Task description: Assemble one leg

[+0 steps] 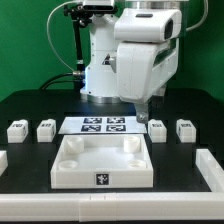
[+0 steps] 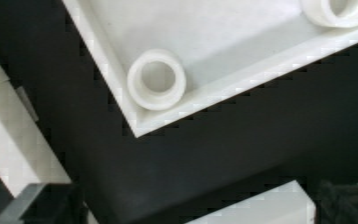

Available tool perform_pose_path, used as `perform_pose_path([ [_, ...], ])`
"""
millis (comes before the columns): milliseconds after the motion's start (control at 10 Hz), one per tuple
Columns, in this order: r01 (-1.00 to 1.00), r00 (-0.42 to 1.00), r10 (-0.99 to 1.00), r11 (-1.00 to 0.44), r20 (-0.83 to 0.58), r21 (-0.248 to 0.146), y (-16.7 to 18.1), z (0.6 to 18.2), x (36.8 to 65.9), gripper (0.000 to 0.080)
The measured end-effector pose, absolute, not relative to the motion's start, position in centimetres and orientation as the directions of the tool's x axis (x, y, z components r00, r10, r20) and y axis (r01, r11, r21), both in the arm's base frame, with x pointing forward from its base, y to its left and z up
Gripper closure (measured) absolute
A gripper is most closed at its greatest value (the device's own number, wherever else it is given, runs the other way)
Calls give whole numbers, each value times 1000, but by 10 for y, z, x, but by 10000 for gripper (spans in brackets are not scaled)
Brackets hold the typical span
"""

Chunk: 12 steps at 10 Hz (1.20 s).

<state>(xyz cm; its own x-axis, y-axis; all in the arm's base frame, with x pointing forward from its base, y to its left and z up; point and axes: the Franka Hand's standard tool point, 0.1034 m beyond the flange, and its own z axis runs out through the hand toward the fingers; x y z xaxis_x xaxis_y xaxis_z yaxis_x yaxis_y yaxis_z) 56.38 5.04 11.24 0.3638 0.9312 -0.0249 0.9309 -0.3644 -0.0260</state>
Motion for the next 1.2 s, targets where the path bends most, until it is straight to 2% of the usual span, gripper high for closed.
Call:
perform_pose_path([
  [100,950,310,951,-310,-22,-22,42,110,559,150],
  [200,973,231,973,-231,-16,-19,32,100,538,150],
  [300,998,66,998,-66,-10,-16,19,88,514,150],
  [400,999,-48,999,48,-3,-26,0,72,489,150],
  [500,989,-141,990,141,8,-48,-15,60,477,150],
  [600,977,-204,979,205,19,-53,-25,49,473,150],
  [800,981,-171,985,173,33,-81,-31,27,462,150],
  [1200,992,-84,996,87,31,-93,-28,21,453,150],
])
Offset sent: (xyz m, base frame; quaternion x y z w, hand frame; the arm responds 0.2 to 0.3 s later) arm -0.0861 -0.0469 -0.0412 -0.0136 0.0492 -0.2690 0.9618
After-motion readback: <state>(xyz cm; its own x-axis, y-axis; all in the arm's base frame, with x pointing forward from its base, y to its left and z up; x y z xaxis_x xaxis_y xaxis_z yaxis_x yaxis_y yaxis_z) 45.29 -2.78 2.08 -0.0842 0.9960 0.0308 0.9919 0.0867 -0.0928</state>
